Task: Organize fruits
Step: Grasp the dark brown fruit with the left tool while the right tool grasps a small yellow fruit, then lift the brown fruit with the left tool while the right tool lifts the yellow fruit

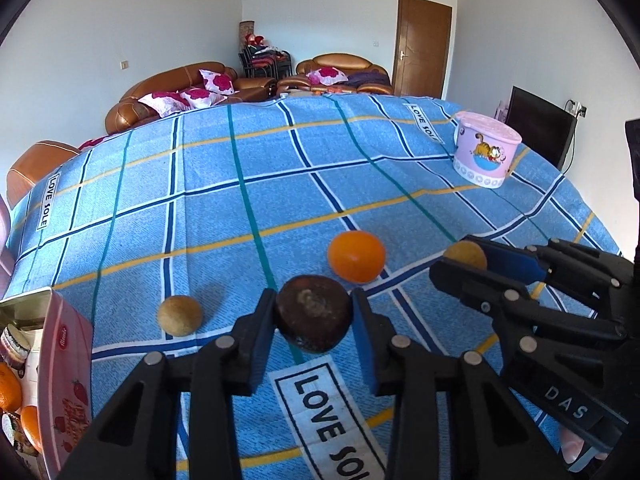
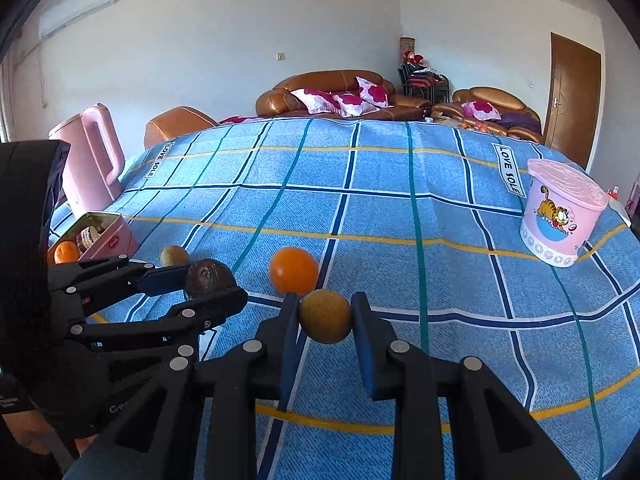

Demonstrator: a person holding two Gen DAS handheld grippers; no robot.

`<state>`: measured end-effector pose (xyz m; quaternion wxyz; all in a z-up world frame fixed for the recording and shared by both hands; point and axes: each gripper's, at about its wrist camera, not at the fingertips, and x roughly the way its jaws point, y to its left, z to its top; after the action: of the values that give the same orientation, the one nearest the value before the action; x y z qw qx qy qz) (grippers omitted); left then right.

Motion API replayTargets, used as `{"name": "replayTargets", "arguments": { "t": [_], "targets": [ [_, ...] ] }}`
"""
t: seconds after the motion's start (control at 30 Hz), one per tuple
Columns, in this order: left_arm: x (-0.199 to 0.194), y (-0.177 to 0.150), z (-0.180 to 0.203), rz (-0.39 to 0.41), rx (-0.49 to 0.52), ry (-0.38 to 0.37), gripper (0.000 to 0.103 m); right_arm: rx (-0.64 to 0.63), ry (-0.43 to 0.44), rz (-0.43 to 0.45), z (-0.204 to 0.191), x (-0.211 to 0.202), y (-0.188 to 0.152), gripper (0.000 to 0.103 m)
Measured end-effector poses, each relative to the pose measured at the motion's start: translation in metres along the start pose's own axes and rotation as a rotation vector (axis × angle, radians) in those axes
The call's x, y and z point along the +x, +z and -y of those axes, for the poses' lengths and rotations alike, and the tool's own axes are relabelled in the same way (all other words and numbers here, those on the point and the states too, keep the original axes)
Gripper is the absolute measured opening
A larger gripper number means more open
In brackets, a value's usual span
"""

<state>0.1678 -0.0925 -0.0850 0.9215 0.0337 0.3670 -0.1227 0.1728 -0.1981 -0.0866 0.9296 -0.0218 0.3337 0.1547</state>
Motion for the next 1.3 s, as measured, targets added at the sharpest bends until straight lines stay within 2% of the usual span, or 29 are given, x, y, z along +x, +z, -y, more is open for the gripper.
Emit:
{"name": "replayTargets", "arguments": {
  "t": [0.5,1.3],
  "targets": [
    [-0.014,-0.001,-0.003,0.082,-0.011,0.005,0.038,-0.022,0.024,0.070,-0.003,-0.013,-0.001,0.028],
    [-0.040,-0.006,0.005,0.217,0.028,0.047,0.038,-0.037,0.017,0.154,-0.005,-0.028,-0.003,0.028]
  ]
}}
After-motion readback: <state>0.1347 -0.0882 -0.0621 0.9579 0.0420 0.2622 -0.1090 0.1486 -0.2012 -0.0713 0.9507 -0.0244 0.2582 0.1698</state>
